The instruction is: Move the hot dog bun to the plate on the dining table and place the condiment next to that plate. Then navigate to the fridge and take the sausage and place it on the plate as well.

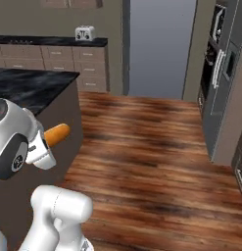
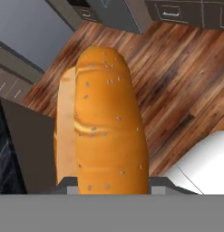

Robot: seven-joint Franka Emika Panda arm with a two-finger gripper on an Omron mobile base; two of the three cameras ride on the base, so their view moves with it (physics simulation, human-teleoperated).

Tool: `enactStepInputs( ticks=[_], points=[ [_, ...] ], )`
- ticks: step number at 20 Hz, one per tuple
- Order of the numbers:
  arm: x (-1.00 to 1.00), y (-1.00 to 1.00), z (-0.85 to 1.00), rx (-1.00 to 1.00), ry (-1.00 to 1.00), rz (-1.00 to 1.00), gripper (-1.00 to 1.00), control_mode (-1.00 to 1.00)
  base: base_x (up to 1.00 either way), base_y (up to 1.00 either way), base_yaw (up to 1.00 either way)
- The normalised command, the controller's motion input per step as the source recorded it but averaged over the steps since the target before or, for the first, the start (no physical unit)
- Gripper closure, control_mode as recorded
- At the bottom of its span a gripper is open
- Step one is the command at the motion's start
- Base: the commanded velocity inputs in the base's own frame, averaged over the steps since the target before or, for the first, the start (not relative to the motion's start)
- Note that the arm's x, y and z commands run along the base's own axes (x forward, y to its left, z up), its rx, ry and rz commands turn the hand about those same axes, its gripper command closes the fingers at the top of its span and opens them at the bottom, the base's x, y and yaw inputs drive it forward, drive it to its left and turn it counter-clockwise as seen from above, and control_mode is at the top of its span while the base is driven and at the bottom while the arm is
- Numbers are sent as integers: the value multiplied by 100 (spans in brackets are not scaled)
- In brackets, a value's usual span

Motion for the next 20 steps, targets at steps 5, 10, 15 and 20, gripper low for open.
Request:
enactStepInputs(
  ticks=[5, 10, 15, 20],
  points=[
    [0, 0, 0, 0, 0, 0, 100, 100, -33, 48, 67],
    [0, 0, 0, 0, 0, 0, 100, 100, -37, 36, 63],
    [0, 0, 0, 0, 0, 0, 100, 100, -26, 9, 51],
    [0, 0, 0, 0, 0, 0, 100, 100, -2, 1, 18]
  ],
)
